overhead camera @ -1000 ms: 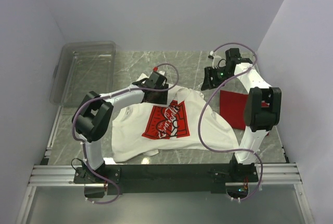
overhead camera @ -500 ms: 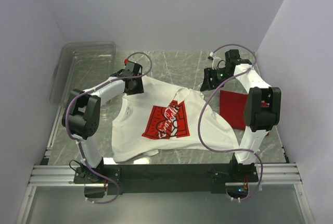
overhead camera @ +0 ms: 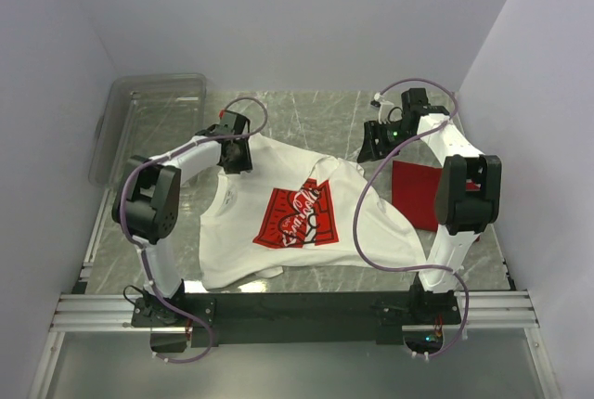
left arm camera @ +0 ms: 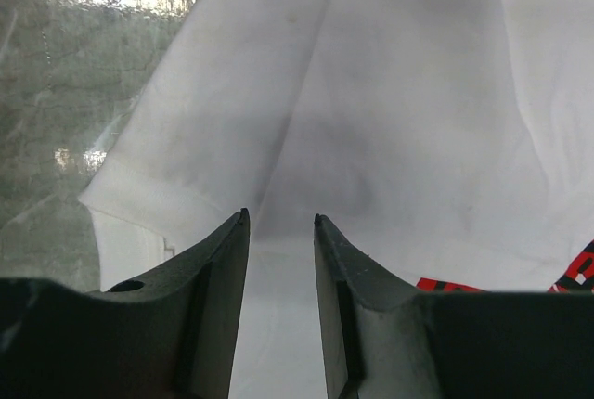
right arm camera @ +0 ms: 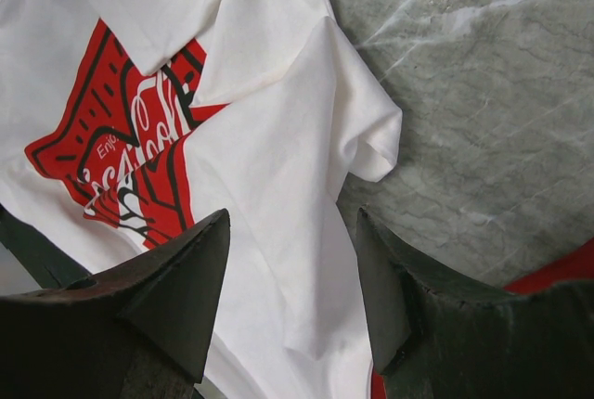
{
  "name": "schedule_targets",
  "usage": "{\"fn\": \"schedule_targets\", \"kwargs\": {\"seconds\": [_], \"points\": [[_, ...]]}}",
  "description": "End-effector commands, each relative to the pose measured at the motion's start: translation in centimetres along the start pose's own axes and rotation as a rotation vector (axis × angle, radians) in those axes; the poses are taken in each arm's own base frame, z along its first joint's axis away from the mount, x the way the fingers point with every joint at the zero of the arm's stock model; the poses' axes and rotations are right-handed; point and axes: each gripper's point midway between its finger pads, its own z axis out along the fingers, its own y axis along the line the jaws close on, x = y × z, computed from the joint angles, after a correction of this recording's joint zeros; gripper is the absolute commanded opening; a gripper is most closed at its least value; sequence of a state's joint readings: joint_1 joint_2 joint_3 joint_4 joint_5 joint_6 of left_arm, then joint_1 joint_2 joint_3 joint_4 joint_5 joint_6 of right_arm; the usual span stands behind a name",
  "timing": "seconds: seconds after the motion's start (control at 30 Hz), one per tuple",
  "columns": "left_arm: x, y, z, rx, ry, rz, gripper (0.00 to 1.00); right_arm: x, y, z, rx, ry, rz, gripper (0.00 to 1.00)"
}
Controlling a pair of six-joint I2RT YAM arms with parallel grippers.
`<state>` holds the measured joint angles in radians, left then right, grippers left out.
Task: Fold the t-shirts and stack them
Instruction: Flatten the tshirt out
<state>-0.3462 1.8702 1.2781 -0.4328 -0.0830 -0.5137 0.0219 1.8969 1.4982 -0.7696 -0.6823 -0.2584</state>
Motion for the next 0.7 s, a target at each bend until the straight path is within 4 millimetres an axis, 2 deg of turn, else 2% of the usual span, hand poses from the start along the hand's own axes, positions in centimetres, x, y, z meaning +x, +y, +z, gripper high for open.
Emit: {"fn": "schedule_targets", "kwargs": {"seconds": [0.0,0.57,0.67], "points": [[0.4,-0.1,0.5,0.011,0.023,0.003,0.39,-1.0,0.6,-0.7,-0.004,-0.039,-0.031,0.63],[1.9,0.0,1.3,0.023,0.075,0.002,0.29,-0.8,0.3,-0.3,0.004,-0.027,-0.024,0.63],[2.0,-0.1,1.6,0.03,0.082,0.005,0.19,-0.7,0.2,-0.3,0.008,-0.022,-0.023,0.63]]}}
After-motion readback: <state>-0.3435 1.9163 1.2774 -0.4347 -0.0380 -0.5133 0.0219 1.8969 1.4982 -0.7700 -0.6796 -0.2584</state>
